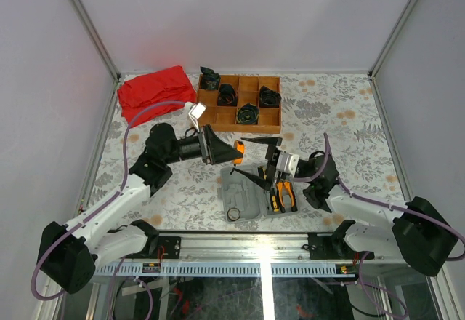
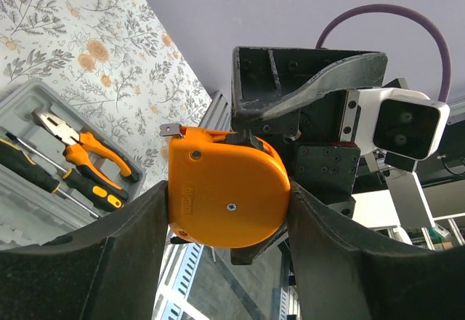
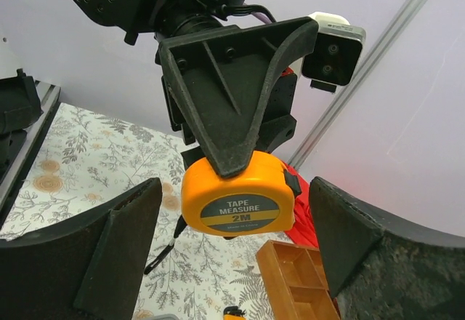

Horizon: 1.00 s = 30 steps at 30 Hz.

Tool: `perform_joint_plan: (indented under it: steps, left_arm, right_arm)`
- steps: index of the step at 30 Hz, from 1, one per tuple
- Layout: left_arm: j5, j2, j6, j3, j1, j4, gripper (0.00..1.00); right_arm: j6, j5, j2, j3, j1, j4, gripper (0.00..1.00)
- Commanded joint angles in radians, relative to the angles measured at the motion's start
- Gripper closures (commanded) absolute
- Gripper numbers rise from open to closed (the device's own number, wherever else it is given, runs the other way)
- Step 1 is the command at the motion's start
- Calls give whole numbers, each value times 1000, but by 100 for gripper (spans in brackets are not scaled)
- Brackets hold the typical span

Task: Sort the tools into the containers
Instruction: Pick up the engineering item from the center of the board.

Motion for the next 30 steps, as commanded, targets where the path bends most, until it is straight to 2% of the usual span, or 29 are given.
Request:
perform_joint_plan:
  steps: [1,13,19,21,24,27,30]
  left_arm:
    - [15,-20,-20,-17,-5,73,100]
    - [20,-27,-40,-28,-5,103,100]
    - [30,-19,-36,-32,-5,102,100]
    - [34,-17,-16,-25,-5,86,94]
    - [26,-17,22,-7,-4,34,76]
    - [1,-23,48,1,-5,4,60]
    - [-29,-19,83,24,-5,-60,50]
  right_arm:
    - [-16,-29,21,55,-4,38,13]
    - [-5,-32,66,66,-3,43,25]
    - [15,-31,74,78,-4,42,47]
    - [20,-37,73,78,-3,34,55]
    - [24,-18,62,63,-3,20,63]
    - [28,15,40,41,-4,8,64]
    - [11,51,2,26,-3,-54,64]
